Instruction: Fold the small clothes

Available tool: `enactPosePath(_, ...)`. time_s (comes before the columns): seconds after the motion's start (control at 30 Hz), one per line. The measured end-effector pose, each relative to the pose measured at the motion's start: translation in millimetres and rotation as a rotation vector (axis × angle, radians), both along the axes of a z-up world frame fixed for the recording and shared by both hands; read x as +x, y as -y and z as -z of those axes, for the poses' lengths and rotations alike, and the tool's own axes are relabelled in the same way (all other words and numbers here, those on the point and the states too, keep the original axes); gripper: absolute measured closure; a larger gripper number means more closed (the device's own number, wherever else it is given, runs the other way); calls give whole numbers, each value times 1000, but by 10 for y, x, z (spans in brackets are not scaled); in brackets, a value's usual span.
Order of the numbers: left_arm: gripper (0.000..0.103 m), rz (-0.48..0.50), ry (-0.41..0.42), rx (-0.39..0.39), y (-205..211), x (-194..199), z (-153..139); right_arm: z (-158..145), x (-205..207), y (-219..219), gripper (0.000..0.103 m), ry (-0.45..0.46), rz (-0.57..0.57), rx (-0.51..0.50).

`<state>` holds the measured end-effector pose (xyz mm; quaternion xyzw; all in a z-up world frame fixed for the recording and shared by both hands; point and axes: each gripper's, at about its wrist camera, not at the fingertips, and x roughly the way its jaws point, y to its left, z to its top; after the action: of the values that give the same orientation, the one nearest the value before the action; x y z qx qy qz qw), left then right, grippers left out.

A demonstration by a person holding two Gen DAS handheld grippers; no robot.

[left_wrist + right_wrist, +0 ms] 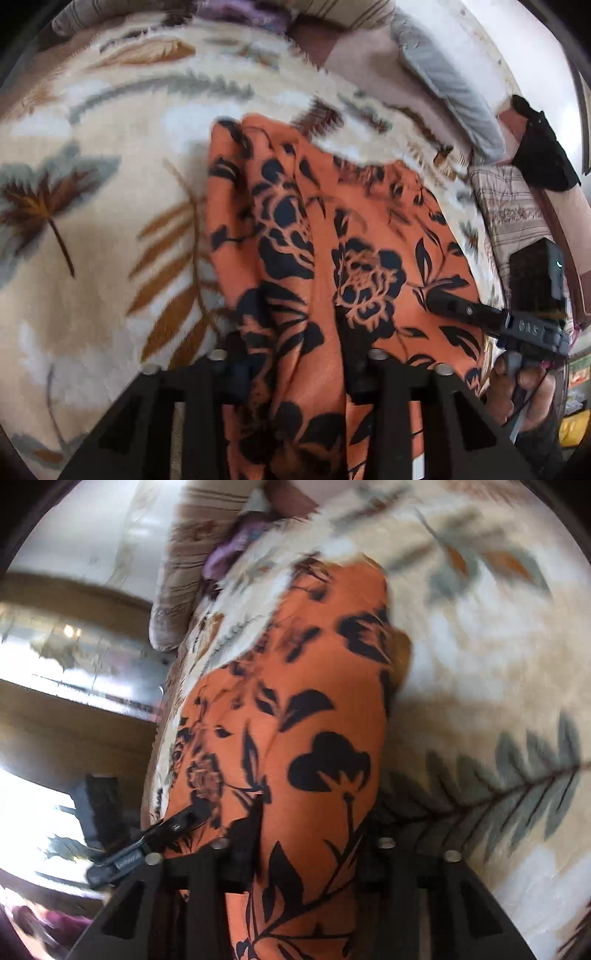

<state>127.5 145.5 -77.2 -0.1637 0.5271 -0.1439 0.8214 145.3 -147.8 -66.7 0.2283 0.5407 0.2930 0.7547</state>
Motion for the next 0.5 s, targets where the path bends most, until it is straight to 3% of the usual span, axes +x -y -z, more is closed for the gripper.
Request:
enactPosePath(0.07, 71, 16, 33, -14, 113, 10, -124, -252, -37, 36, 73, 75, -4, -21)
enactPosePath(0.17, 71, 53, 145, -20, 474, 93, -428, -681, -25, 291, 73, 194, 29, -55)
enactPosePath(0.23, 68, 54, 174, -37, 655, 218, -504, -798, 58, 551, 73, 216, 68, -65)
enactPosePath(0.3, 62, 44, 150, -38, 886, 415, -446, -726, 191, 838, 71, 181, 114, -54)
enactPosePath(0.37, 52, 31, 129, 37, 1088, 570, -284, -521, 279, 1067, 68, 144, 172, -89)
enactPosePath(0.4, 50, 31, 98, 91, 1170, 619, -160, -376, 301, 1162, 64, 117, 205, -128)
enactPosePath(0.47, 49, 51, 26, 161, 1210, 633, 20, 10, 325, 1334, 47, -20, 256, -223)
enactPosePath(0.5, 49, 59, 29, 156, 1201, 573, 47, 79, 262, 1411, 46, -22, 279, -207)
